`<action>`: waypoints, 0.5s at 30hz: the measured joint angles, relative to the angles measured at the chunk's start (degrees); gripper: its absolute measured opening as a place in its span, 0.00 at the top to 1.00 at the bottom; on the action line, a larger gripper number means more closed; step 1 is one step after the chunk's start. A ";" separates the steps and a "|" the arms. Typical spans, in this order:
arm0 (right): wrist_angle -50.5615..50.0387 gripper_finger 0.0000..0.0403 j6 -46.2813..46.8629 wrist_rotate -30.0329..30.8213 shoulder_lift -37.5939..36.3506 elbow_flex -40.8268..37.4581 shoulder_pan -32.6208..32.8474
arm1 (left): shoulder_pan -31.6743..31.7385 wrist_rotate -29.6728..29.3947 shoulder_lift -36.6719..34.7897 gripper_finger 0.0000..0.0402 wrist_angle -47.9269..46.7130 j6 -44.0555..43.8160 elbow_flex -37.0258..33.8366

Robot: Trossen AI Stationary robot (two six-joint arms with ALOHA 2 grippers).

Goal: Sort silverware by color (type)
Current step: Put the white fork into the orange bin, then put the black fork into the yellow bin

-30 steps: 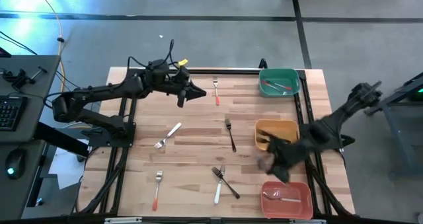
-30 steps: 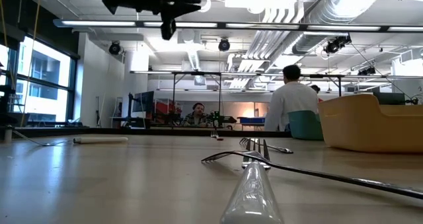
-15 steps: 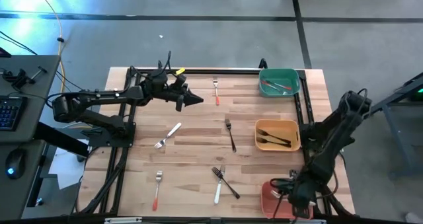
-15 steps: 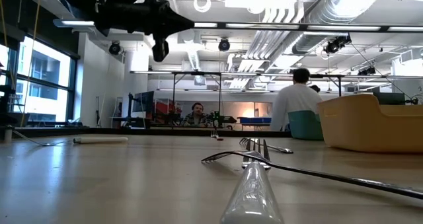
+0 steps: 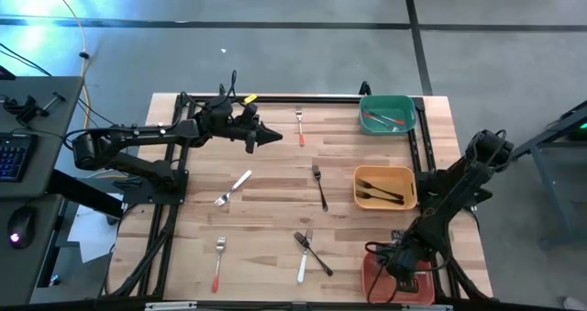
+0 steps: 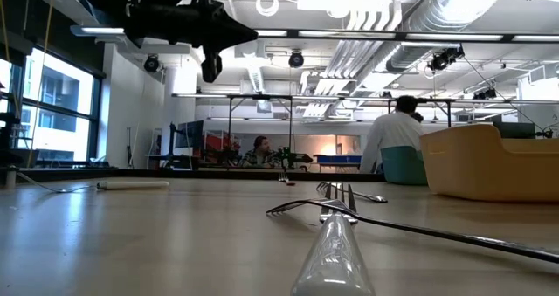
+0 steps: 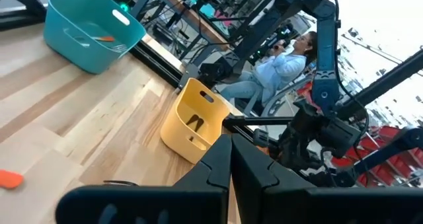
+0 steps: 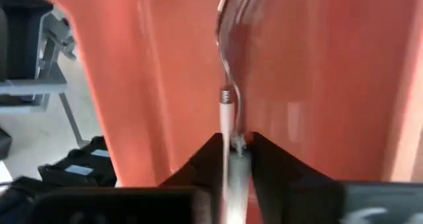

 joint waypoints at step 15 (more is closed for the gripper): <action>-19.44 0.68 -2.09 4.47 -0.28 16.31 -2.03 | 0.02 -3.38 -0.62 1.00 -4.60 7.94 -2.19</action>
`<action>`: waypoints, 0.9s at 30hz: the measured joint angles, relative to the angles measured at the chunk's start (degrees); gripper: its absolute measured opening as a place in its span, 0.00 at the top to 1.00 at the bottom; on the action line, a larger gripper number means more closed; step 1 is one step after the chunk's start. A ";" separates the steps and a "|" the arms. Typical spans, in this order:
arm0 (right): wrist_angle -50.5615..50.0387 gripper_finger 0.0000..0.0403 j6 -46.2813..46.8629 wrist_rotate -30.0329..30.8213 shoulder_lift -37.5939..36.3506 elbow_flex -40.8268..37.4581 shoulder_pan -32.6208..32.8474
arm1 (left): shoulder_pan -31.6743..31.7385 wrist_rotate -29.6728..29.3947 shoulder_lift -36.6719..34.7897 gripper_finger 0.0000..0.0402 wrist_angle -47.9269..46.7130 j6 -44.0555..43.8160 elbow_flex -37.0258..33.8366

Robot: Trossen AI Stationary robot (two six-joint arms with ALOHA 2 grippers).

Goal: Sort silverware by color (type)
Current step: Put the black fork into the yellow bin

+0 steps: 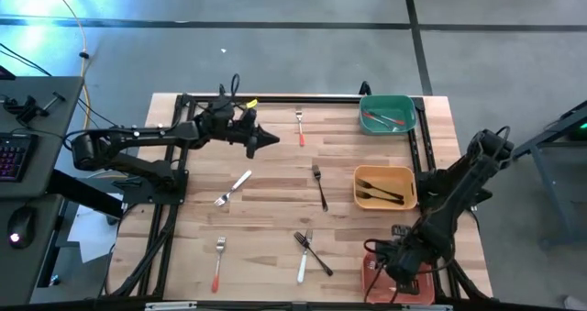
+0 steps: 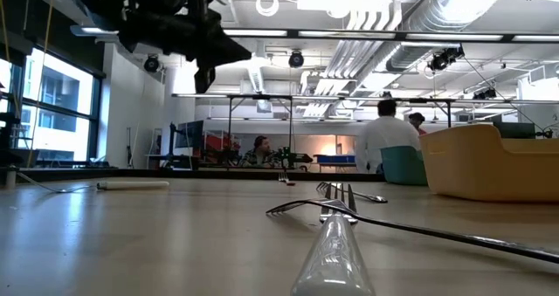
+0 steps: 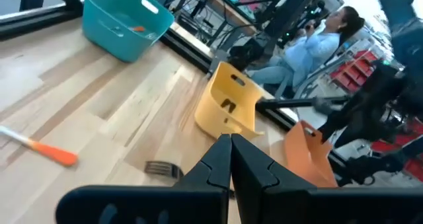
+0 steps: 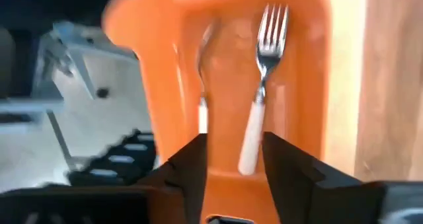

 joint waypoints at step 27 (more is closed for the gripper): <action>8.49 0.65 0.54 9.01 32.39 26.57 -21.80 | 2.27 0.15 -21.15 1.00 8.72 -4.51 -19.19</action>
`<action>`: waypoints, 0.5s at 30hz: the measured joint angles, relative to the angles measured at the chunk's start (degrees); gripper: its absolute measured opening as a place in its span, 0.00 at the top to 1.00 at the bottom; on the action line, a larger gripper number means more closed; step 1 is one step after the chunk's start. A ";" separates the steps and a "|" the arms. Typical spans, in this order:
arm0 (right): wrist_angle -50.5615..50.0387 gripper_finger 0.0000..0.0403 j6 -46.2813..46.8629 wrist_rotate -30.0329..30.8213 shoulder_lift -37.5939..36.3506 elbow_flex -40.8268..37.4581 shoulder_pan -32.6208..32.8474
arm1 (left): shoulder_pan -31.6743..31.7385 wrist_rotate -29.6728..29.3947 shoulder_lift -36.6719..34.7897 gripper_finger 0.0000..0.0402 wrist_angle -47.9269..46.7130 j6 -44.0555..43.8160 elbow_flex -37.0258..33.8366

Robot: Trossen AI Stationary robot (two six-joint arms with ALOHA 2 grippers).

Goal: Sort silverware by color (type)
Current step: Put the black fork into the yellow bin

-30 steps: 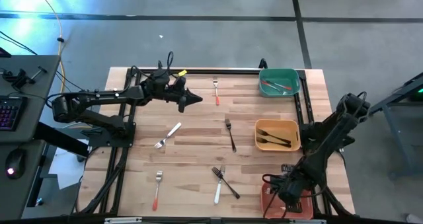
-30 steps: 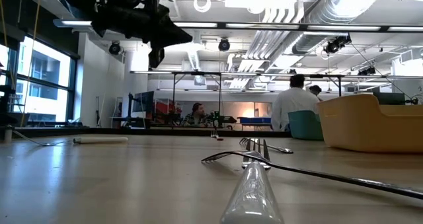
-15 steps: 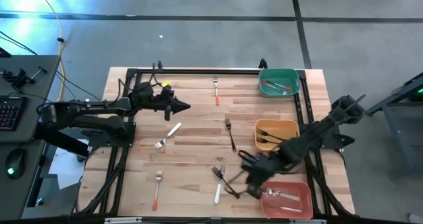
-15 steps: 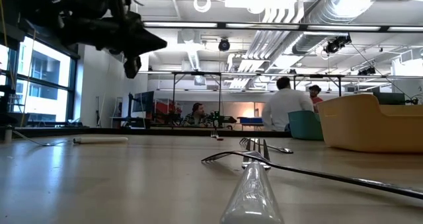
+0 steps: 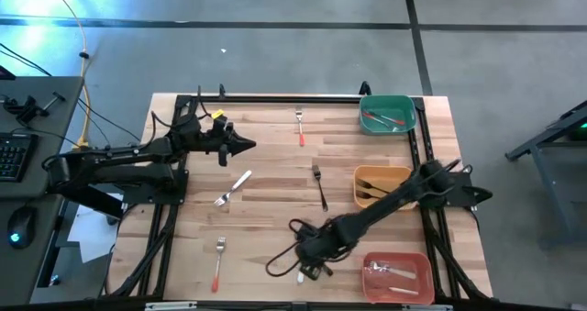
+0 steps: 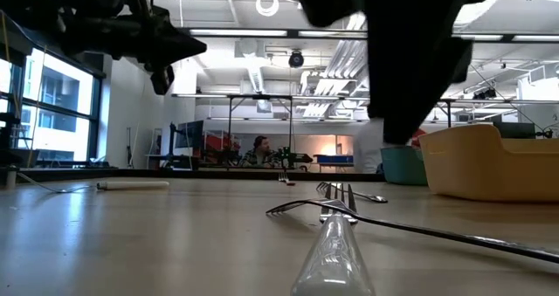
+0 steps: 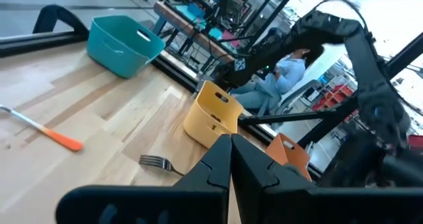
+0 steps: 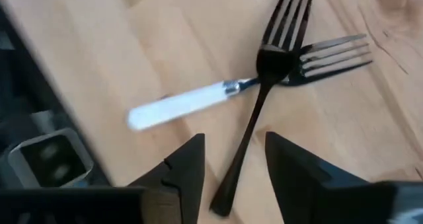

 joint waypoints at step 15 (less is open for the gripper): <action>-7.12 0.80 6.46 -0.81 9.90 6.04 -1.00 | 0.00 4.50 -0.44 1.00 -3.07 1.16 0.00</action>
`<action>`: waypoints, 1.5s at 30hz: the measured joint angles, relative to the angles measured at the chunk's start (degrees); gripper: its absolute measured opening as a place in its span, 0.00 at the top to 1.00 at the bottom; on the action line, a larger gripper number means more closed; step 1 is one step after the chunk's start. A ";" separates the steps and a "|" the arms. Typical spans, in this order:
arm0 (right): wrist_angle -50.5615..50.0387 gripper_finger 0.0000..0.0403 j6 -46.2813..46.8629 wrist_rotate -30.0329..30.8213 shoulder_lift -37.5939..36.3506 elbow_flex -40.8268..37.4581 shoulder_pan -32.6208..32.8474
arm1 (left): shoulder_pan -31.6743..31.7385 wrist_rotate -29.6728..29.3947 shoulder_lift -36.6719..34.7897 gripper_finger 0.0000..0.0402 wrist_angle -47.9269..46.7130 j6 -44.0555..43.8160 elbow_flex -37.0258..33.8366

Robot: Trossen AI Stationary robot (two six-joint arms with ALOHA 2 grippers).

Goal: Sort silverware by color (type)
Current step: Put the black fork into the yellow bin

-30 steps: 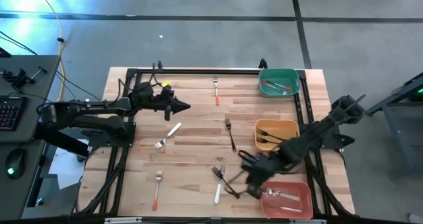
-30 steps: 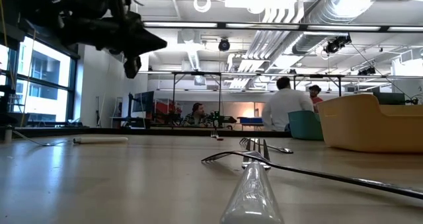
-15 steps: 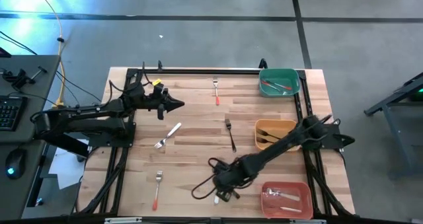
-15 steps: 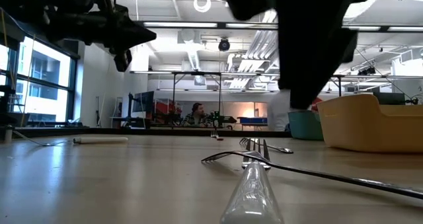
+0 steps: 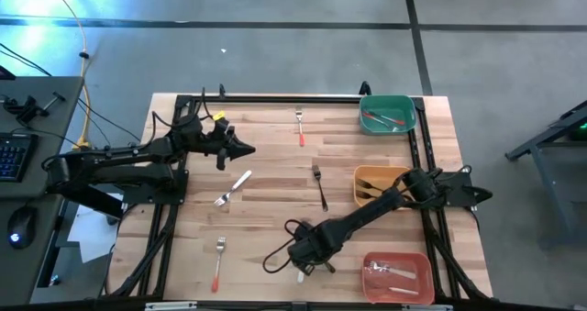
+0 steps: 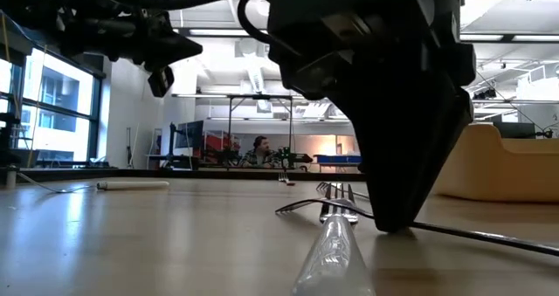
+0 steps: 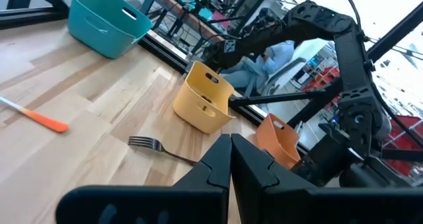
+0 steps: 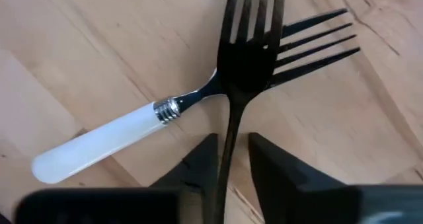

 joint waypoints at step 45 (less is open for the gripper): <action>-17.89 1.00 -44.29 4.26 -54.11 -46.18 -22.49 | 7.17 -2.71 0.00 1.00 -3.35 0.58 0.04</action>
